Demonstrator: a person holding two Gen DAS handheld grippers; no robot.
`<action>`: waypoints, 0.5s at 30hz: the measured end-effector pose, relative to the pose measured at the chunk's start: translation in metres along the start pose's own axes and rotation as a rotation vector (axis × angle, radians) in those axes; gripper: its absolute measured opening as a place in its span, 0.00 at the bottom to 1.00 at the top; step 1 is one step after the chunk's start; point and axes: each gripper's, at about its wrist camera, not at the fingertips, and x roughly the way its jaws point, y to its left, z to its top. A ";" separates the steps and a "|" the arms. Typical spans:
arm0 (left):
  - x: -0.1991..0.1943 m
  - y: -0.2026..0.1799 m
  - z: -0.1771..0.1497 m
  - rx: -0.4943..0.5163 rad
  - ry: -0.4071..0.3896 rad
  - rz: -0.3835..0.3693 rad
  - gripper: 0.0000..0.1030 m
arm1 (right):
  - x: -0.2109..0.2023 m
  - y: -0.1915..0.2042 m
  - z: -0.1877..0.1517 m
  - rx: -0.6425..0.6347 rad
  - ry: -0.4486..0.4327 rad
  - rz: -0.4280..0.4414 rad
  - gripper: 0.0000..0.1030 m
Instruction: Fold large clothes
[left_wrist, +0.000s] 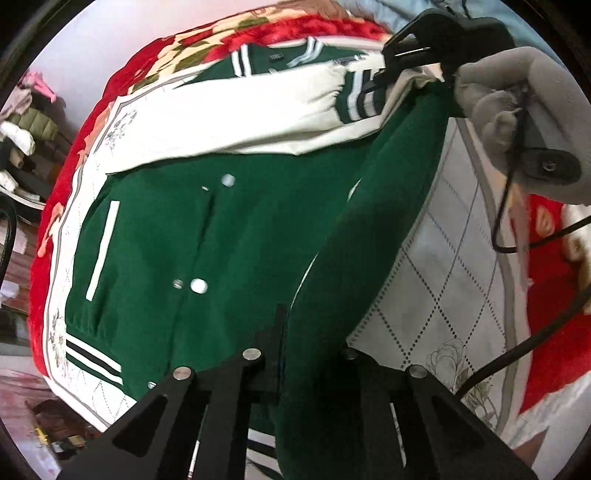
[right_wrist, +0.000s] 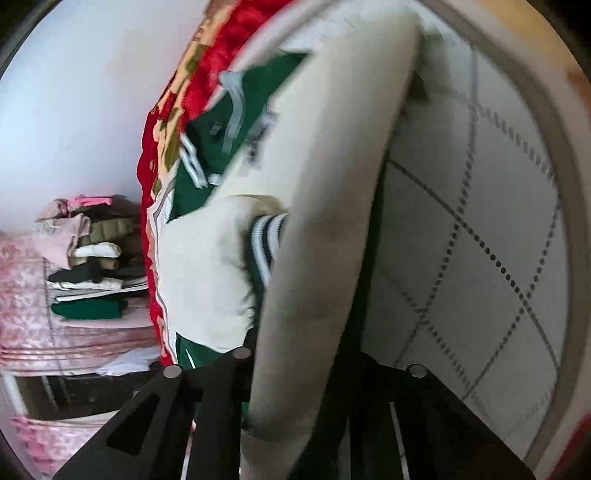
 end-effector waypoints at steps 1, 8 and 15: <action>-0.008 0.013 0.002 -0.015 -0.005 -0.027 0.07 | -0.007 0.021 -0.003 -0.019 -0.011 -0.031 0.13; -0.045 0.123 0.016 -0.137 -0.033 -0.166 0.07 | -0.007 0.195 -0.020 -0.170 -0.039 -0.218 0.13; -0.021 0.265 0.012 -0.339 -0.003 -0.169 0.08 | 0.114 0.340 -0.044 -0.293 0.046 -0.349 0.13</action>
